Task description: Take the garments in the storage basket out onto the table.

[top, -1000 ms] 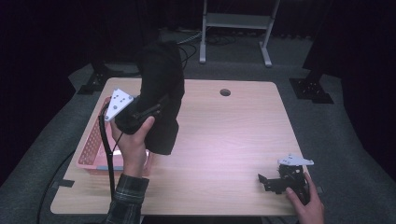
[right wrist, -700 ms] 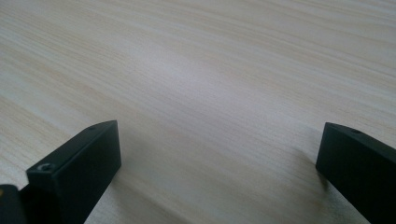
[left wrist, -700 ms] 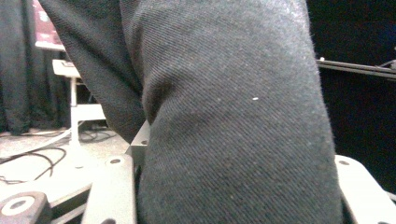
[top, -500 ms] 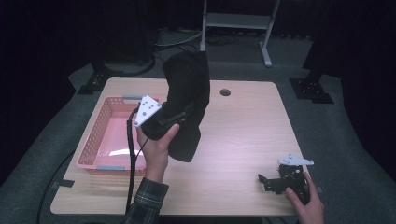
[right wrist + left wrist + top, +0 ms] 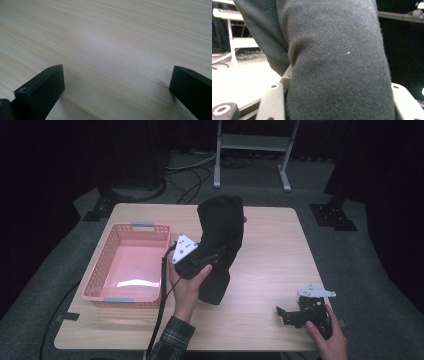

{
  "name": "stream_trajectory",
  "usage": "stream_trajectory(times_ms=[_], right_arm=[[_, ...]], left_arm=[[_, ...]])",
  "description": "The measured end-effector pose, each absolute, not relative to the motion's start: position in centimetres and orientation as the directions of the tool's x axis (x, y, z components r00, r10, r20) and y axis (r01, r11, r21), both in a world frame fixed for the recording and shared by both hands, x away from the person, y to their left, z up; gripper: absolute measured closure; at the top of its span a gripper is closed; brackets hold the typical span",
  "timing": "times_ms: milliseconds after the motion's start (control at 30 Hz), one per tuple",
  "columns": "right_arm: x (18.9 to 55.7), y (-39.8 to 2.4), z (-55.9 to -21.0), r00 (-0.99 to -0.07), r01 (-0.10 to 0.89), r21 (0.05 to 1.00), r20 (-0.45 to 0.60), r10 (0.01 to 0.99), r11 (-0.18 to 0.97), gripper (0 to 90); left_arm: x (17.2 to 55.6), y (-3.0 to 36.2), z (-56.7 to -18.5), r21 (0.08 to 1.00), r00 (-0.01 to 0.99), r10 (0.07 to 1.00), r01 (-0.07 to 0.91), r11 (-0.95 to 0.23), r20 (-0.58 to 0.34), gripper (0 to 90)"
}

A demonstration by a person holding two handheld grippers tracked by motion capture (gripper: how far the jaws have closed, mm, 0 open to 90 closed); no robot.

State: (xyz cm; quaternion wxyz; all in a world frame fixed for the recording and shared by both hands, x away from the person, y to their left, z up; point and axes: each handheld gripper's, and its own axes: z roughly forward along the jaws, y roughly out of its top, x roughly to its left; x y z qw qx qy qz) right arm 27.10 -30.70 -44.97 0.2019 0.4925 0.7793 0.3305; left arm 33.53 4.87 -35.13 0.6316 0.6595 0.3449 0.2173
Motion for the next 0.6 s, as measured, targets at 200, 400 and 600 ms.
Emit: stream_trajectory(times_ms=[200, 400, 600], right_arm=[[27.1, -30.7, -45.0, -0.434, 0.634, 0.714, 0.011, 0.901, 0.297, 0.0], [27.1, -30.7, -45.0, -0.433, 0.635, 0.713, 0.012, 0.901, 0.296, 0.0], [27.1, -30.7, -45.0, -0.433, 0.635, 0.714, 0.012, 0.901, 0.296, 0.0]], left_arm=[[34.4, 4.2, -37.4, 0.969, 0.662, 0.729, 0.247, 0.007, -0.174, 44.0], [35.3, 3.2, -39.1, 0.948, 0.657, 0.730, 0.315, -0.041, -0.187, 44.0], [36.0, 2.5, -40.3, 0.928, 0.641, 0.745, 0.363, -0.084, -0.184, 44.0]])
